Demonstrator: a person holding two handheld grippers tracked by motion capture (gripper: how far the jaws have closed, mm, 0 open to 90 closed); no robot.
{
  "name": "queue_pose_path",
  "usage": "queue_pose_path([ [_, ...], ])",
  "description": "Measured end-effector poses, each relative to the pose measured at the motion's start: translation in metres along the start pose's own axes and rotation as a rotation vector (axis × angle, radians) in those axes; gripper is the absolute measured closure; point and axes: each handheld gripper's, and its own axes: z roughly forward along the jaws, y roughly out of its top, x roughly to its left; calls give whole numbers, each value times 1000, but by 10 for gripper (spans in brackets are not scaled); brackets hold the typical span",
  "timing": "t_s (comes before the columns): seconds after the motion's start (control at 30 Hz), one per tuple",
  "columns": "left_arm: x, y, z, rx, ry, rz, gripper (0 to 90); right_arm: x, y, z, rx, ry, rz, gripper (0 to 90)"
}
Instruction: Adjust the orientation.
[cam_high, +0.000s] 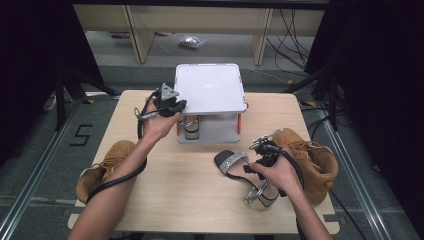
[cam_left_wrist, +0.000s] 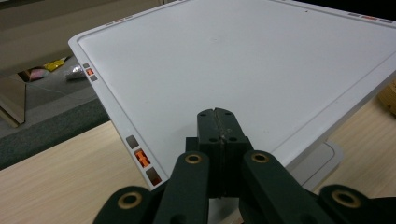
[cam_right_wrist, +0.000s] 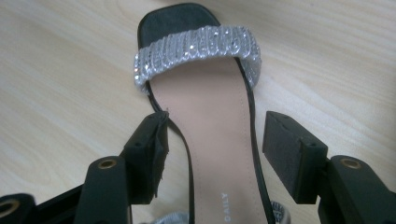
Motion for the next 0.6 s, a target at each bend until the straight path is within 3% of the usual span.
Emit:
queue_pose_path([
  [0.1, 0, 0, 0, 3, -2, -3, 900, 0, 0, -2, 27, 2, -21, 392],
  [0.13, 0, 0, 0, 1, -2, -2, 900, 0, 0, -3, 62, 3, -23, 381],
  [0.2, 0, 0, 0, 2, -1, 1, 900, -1, 0, -3, 67, 7, -43, 372],
  [0.27, 0, 0, 0, 1, -2, 1, 900, 0, -1, -2, 92, -14, -40, 364],
  [0.3, 0, 0, 0, -1, 0, -2, 900, -4, -1, -2, 92, 0, -83, 356],
  [0.37, 0, 0, 0, -1, 0, -3, 900, 0, -2, -3, 141, -26, -12, 352],
  [0.47, 0, 0, 0, 2, -3, -1, 900, -2, -4, 1, 165, -24, -51, 349],
  [0.6, 0, 1, 0, 5, 1, 4, 900, 0, -5, 8, 201, -25, -44, 343],
])
